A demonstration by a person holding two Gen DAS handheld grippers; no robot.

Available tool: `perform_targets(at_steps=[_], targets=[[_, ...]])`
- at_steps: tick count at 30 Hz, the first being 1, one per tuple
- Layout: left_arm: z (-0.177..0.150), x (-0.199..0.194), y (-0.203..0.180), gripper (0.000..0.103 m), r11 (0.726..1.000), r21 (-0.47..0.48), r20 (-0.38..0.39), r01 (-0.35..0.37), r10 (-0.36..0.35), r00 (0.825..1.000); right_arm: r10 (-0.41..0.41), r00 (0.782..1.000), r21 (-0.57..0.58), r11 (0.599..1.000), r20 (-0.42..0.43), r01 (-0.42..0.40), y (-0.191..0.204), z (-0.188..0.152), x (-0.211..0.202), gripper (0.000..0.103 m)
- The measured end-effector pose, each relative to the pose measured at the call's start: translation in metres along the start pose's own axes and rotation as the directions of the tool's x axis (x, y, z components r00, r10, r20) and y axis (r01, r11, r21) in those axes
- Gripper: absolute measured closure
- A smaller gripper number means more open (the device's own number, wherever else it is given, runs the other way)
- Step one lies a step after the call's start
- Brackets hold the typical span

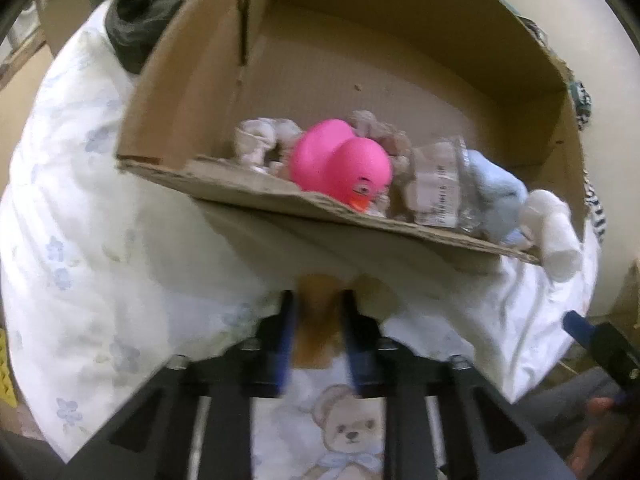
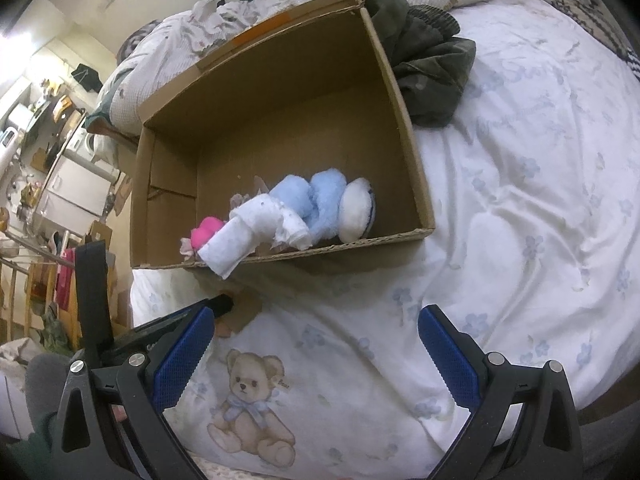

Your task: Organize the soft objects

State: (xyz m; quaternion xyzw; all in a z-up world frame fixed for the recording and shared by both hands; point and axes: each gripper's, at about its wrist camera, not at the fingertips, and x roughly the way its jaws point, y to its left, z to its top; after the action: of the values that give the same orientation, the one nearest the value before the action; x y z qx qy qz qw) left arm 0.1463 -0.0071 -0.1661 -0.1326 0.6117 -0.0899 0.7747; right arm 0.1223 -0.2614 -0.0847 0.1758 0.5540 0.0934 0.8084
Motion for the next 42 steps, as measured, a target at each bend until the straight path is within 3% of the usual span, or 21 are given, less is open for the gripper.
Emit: perform_targets(at_steps=[4,7,13,16,24,26,31,33,35,37,39,40,42], targets=[[-0.005,0.000,-0.004,0.091,1.000,0.029,-0.017,-0.007,0.008,1.000,0.025,0.999,0.005,1.000,-0.043,-0.025,0.005,0.000,0.011,0.000],[-0.008,0.001,-0.001,0.091,1.000,-0.009,-0.017,0.012,-0.012,1.000,0.020,0.998,-0.005,1.000,-0.061,-0.020,0.011,-0.001,0.018,0.000],[-0.017,0.012,-0.001,0.085,1.000,0.007,-0.081,0.021,-0.020,0.997,0.000,0.997,-0.059,0.998,-0.080,-0.004,0.024,-0.005,0.025,0.000],[-0.015,0.010,-0.010,0.096,0.999,0.035,-0.060,0.015,-0.013,0.998,0.001,0.995,-0.063,0.998,-0.101,-0.008,0.025,-0.006,0.029,0.000],[-0.020,-0.013,0.008,0.096,0.998,-0.048,-0.064,0.043,-0.046,0.997,0.115,0.976,0.047,0.993,-0.183,-0.108,0.021,-0.010,0.047,0.000],[-0.018,-0.012,0.009,0.096,0.998,-0.063,-0.075,0.031,-0.036,0.997,0.166,0.962,0.078,0.985,-0.217,-0.153,0.027,-0.011,0.058,0.021],[-0.030,-0.013,0.015,0.096,0.996,-0.091,-0.082,-0.001,-0.007,0.997,0.128,0.961,0.033,0.992,-0.247,-0.123,0.052,-0.014,0.089,0.037],[-0.029,-0.015,0.019,0.096,0.995,-0.100,-0.078,-0.008,0.000,0.997,0.106,0.962,0.003,0.994,-0.252,-0.108,0.060,-0.014,0.102,0.038],[-0.026,-0.010,0.016,0.096,0.994,-0.109,-0.083,-0.015,0.006,0.997,0.121,0.956,0.000,0.992,-0.268,-0.125,0.066,-0.015,0.114,0.053],[-0.027,-0.005,0.018,0.096,0.992,-0.122,-0.094,-0.024,0.013,0.995,0.135,0.951,-0.008,0.990,-0.278,-0.143,0.072,-0.018,0.121,0.059],[-0.025,-0.002,0.016,0.096,0.992,-0.127,-0.095,-0.027,0.015,0.995,0.141,0.948,-0.027,0.988,-0.285,-0.155,0.077,-0.022,0.126,0.075],[-0.025,-0.002,0.016,0.096,0.992,-0.127,-0.094,-0.028,0.016,0.995,0.132,0.949,-0.044,0.988,-0.285,-0.151,0.082,-0.021,0.126,0.091],[-0.024,-0.002,0.017,0.096,0.991,-0.130,-0.092,-0.029,0.017,0.996,0.115,0.955,-0.083,0.986,-0.274,-0.143,0.087,-0.021,0.123,0.095]])
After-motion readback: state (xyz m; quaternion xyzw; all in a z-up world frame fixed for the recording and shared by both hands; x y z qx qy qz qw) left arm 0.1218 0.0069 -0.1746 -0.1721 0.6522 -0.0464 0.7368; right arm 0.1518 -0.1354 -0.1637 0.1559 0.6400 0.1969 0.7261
